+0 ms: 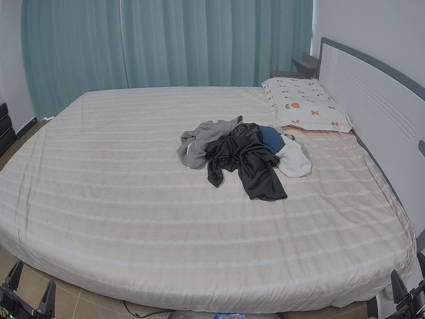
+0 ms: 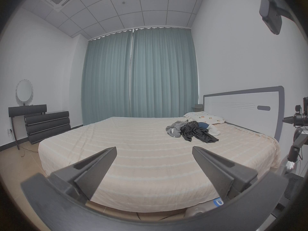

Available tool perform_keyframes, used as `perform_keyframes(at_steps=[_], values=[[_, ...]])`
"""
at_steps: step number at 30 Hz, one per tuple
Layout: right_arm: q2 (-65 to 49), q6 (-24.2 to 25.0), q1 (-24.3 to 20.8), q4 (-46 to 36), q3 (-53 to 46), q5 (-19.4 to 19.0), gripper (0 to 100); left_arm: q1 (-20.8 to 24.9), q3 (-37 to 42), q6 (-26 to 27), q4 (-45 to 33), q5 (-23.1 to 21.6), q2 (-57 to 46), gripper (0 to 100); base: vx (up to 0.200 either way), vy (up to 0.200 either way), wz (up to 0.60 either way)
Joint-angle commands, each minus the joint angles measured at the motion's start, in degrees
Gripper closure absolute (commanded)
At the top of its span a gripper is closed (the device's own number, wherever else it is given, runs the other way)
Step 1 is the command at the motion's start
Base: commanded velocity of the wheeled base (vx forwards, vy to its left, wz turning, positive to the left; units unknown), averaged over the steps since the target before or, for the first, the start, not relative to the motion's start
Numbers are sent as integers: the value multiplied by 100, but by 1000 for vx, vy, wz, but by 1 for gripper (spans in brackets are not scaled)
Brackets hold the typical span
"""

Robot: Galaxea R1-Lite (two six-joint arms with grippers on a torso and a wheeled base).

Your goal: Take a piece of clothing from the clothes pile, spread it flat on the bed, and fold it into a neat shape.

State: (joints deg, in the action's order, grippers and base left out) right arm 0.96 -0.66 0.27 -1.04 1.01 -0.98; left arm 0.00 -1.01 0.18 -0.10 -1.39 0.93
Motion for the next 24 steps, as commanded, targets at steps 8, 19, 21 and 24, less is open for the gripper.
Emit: perform_keyframes(at_steps=[8, 19, 21, 24], values=[[2110, 312, -106, 367, 1780, -377, 0, 0, 84, -1, 1, -2, -66, 0, 0, 0, 0], [7278, 945, -967, 2784, 2026, -447, 0, 0, 84, -1, 1, -2, -66, 0, 0, 0, 0], [8016, 1024, -958, 3153, 2298, -447, 0, 0, 84, -1, 1, -2, -66, 0, 0, 0, 0], [9501, 1261, -950, 3628, 3089, -333, 0, 0, 84, -1, 1, -2, -66, 0, 0, 0, 0]])
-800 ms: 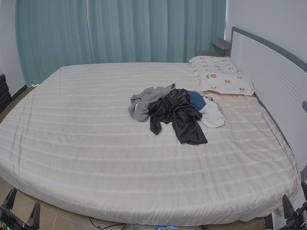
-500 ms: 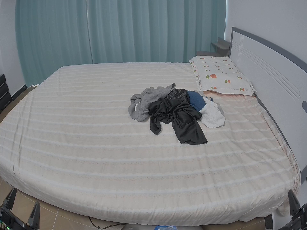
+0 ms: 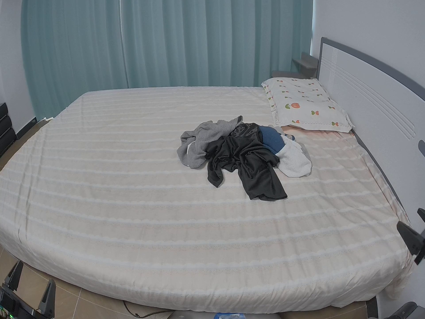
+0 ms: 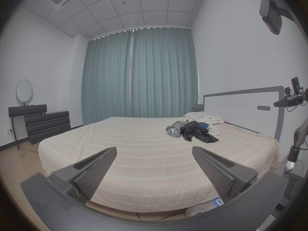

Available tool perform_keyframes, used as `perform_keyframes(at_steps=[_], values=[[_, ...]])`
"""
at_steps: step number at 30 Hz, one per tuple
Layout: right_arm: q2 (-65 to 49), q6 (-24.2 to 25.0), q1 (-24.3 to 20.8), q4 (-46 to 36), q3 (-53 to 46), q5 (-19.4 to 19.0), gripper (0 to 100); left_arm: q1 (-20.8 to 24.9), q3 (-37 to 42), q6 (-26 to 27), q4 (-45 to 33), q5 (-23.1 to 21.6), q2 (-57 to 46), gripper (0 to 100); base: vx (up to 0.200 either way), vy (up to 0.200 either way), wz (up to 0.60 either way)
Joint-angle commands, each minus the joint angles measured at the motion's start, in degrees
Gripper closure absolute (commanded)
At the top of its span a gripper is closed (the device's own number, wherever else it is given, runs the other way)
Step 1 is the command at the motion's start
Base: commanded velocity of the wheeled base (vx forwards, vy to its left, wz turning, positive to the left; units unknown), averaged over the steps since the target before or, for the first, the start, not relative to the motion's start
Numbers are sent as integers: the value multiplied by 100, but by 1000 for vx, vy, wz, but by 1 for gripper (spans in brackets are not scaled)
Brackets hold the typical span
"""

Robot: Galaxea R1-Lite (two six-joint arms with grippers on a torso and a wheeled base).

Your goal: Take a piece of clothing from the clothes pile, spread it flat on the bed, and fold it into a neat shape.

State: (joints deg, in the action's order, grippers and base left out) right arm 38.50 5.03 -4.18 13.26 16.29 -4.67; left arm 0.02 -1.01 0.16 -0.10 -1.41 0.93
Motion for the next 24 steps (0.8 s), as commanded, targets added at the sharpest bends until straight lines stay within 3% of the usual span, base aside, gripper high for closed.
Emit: perform_keyframes(at_steps=[1, 9, 24], values=[[6029, 753, -514, 2260, 1738, 98, 0, -2, 84, 2, 1, 1, -66, 0, 0, 0, 0], [8508, 1580, -557, 2330, 3741, 379, 0, -2, 84, 2, 1, 1, -66, 0, 0, 0, 0], [10679, 1729, -645, 2049, 5956, 572, 0, -2, 84, 2, 1, 1, -66, 0, 0, 0, 0]])
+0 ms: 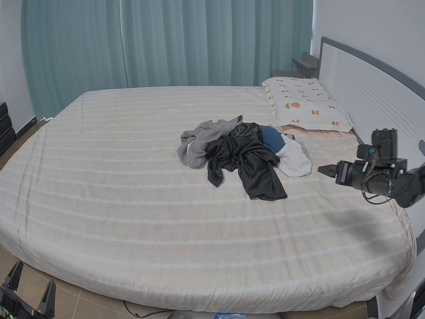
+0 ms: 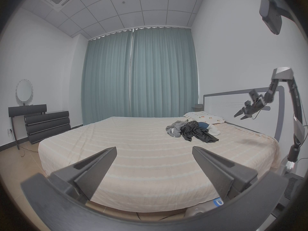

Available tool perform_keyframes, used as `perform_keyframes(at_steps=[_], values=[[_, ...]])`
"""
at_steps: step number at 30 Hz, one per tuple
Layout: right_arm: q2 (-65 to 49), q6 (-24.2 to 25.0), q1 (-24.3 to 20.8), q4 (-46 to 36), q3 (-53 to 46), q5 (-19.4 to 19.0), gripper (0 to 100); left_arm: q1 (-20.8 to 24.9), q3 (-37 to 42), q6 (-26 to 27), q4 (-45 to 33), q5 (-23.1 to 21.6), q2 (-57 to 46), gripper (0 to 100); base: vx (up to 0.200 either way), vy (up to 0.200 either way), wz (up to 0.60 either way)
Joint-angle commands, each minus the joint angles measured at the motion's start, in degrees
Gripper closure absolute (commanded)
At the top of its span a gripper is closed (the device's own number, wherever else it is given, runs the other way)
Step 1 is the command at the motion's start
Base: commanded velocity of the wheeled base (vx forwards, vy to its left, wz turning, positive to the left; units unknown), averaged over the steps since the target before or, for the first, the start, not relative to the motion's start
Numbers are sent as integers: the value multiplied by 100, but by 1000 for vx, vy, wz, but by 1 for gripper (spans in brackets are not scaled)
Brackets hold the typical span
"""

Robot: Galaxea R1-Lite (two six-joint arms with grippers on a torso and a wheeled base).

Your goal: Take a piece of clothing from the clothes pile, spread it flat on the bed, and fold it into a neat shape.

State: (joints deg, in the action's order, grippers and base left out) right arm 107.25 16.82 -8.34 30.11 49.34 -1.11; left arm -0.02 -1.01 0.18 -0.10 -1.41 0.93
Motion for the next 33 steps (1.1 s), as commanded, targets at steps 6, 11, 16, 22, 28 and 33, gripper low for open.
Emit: perform_keyframes(at_steps=[6, 11, 16, 22, 28, 33], values=[[4190, 946, -423, -14, 3372, 225, 0, 11, 84, -1, 1, 1, -66, 0, 0, 0, 0], [4489, 1034, -590, -322, 3926, 225, 0, 2, 84, -1, 1, 1, -66, 0, 0, 0, 0], [4656, 1034, -713, -550, 4313, 225, 0, 2, 84, -1, 1, 1, -66, 0, 0, 0, 0], [4814, 1034, -792, -770, 4664, 225, 0, 2, 84, -1, 1, 1, -66, 0, 0, 0, 0], [4928, 1034, -792, -875, 5016, 252, 100, 2, 84, -1, 1, 1, -66, 0, 0, 0, 0], [4867, 1034, -792, -875, 5060, 331, 100, 2, 84, -1, 1, 1, -66, 0, 0, 0, 0]])
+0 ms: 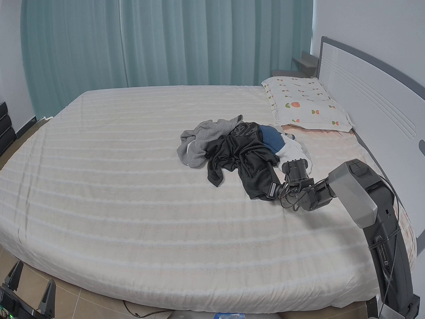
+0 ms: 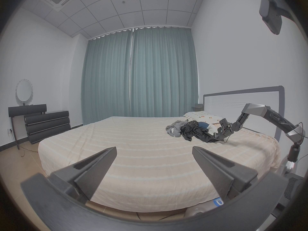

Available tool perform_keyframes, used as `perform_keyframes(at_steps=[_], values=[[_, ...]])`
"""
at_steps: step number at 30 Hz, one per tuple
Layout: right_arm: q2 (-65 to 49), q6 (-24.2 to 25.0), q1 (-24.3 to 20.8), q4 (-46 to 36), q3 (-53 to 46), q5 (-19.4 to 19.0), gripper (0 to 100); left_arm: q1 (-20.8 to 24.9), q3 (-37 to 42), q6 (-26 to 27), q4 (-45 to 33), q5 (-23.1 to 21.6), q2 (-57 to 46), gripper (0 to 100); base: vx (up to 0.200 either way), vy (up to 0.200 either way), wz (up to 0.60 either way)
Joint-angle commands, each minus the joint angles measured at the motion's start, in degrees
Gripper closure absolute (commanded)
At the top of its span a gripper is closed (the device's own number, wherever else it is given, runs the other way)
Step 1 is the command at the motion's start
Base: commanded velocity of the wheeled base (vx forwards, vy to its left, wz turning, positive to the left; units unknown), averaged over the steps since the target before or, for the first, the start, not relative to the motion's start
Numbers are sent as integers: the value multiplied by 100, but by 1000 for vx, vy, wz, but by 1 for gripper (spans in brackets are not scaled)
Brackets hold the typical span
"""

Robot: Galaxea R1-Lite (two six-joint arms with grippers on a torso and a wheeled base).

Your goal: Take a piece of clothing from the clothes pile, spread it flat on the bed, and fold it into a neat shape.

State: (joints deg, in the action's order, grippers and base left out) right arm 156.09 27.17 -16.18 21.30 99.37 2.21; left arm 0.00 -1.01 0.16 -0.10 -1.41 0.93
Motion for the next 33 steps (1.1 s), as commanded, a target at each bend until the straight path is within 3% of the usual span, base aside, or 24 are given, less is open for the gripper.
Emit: perform_keyframes(at_steps=[1, 12, 17, 27, 33], values=[[-17, -1, -8, 6, 57, -1, 100, 0, 84, 2, 1, 1, -66, 0, 0, 0, 0], [-790, 104, 53, 85, -699, -89, 100, 0, 84, 2, 1, 1, -66, 0, 0, 0, 0], [-1494, 271, 132, 173, -1490, -440, 100, 0, 84, 2, 1, 1, -66, 0, 0, 0, 0], [-2768, 1106, 53, 1272, -3406, -1038, 100, 0, 84, -7, 1, 1, -66, 0, 0, 0, 0], [-3638, 1431, -254, 2115, -4531, -1117, 100, 0, 84, 81, -17, -78, -66, 0, 0, 0, 0]])
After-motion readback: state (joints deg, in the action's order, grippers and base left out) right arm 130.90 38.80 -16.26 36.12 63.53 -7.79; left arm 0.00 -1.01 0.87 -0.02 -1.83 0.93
